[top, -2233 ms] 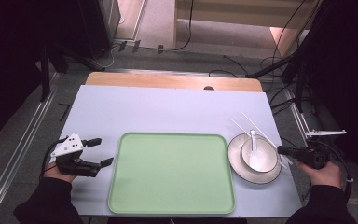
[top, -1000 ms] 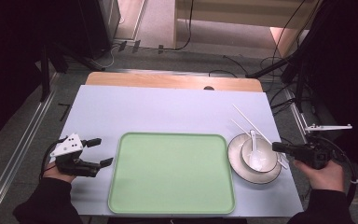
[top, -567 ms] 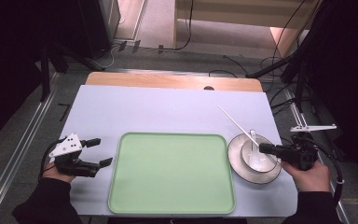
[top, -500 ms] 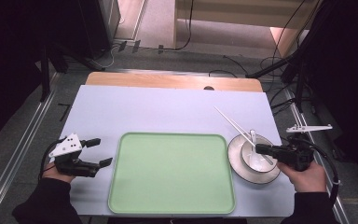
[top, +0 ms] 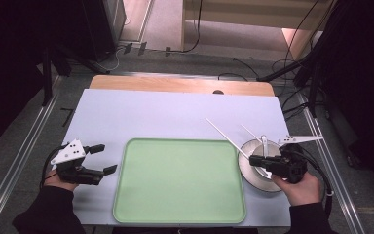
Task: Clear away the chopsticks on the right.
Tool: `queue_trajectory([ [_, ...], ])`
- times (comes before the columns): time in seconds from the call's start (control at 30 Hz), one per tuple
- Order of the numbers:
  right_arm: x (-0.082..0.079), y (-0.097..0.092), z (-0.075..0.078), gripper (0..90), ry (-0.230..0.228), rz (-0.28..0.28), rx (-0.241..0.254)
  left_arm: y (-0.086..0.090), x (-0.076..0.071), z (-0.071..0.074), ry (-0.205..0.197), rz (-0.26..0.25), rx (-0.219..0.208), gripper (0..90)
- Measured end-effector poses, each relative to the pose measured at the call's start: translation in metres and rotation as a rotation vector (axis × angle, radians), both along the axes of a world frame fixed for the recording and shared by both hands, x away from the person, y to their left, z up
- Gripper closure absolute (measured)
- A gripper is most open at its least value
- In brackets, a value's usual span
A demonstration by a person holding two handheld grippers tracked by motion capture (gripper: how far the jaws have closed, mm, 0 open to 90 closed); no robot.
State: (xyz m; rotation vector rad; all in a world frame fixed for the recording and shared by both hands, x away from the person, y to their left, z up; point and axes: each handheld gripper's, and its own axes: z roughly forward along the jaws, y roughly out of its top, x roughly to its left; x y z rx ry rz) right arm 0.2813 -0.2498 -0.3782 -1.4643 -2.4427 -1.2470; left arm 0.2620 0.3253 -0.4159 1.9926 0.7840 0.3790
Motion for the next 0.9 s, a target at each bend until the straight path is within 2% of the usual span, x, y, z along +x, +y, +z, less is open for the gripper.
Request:
queue_trajectory([
  [0.07, -0.003, 0.006, -0.003, 85.3, -0.006, -0.001, 0.013, 0.000, 0.000, 0.000, 0.001, 0.001, 0.000, 15.1],
  [0.37, -0.012, 0.027, -0.017, 85.2, -0.006, 0.027, -0.013, 0.000, 0.000, 0.000, -0.001, 0.001, 0.000, 15.1],
  [0.53, -0.013, 0.035, -0.023, 85.2, -0.006, 0.034, -0.008, 0.000, 0.000, 0.000, 0.000, 0.001, -0.001, 15.1],
  [0.73, -0.013, 0.051, -0.039, 85.2, 0.002, 0.066, -0.038, 0.000, 0.000, 0.000, -0.001, 0.001, -0.002, 15.1],
  [0.9, -0.012, 0.056, -0.049, 85.2, 0.002, 0.078, -0.056, 0.000, 0.000, 0.000, 0.001, 0.003, -0.001, 15.0],
])
